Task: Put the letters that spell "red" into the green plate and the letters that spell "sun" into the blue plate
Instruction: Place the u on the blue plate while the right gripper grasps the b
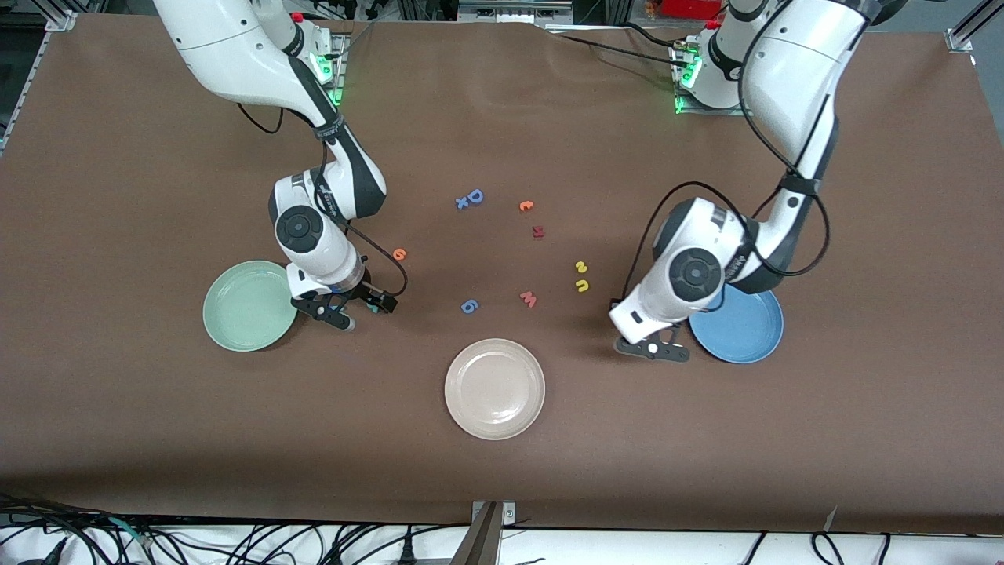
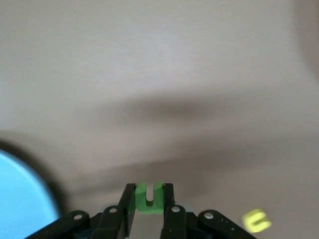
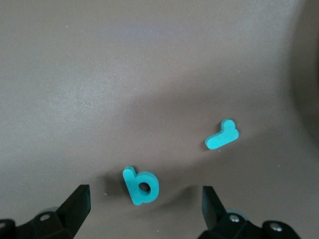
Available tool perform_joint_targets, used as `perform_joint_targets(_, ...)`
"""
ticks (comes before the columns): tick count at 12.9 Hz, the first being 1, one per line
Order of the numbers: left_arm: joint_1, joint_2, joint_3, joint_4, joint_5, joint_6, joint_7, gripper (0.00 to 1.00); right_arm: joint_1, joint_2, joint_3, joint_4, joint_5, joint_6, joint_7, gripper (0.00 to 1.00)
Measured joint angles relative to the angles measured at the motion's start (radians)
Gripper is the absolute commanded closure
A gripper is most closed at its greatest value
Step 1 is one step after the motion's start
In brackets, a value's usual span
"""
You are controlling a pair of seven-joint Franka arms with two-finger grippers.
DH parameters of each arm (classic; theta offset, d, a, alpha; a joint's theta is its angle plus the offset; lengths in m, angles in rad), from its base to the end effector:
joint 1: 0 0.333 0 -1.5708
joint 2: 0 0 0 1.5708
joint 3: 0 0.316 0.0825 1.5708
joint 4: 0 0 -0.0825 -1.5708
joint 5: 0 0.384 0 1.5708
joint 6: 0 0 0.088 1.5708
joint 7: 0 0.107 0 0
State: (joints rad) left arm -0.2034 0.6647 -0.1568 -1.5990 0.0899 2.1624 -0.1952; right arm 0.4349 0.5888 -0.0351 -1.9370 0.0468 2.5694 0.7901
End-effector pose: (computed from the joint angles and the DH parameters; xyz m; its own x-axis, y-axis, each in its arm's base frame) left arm 0.6472 -0.2256 0.2380 0.9774 -0.1886 -0.0951 -0.1887 -0.9820 0.0085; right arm 0.5765 0.2436 0.1813 0.9115 -0.4106 0.0257 -0.4096 -0.9115 -0.0367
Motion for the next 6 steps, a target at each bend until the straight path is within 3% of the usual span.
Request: perform_joint_targets(6,0.195,-0.002,0.003,-0.001,0.0,-0.011,0.36,1.0,0.002,0.02,-0.001,0.012,0.0,0.001,0.0,0.66)
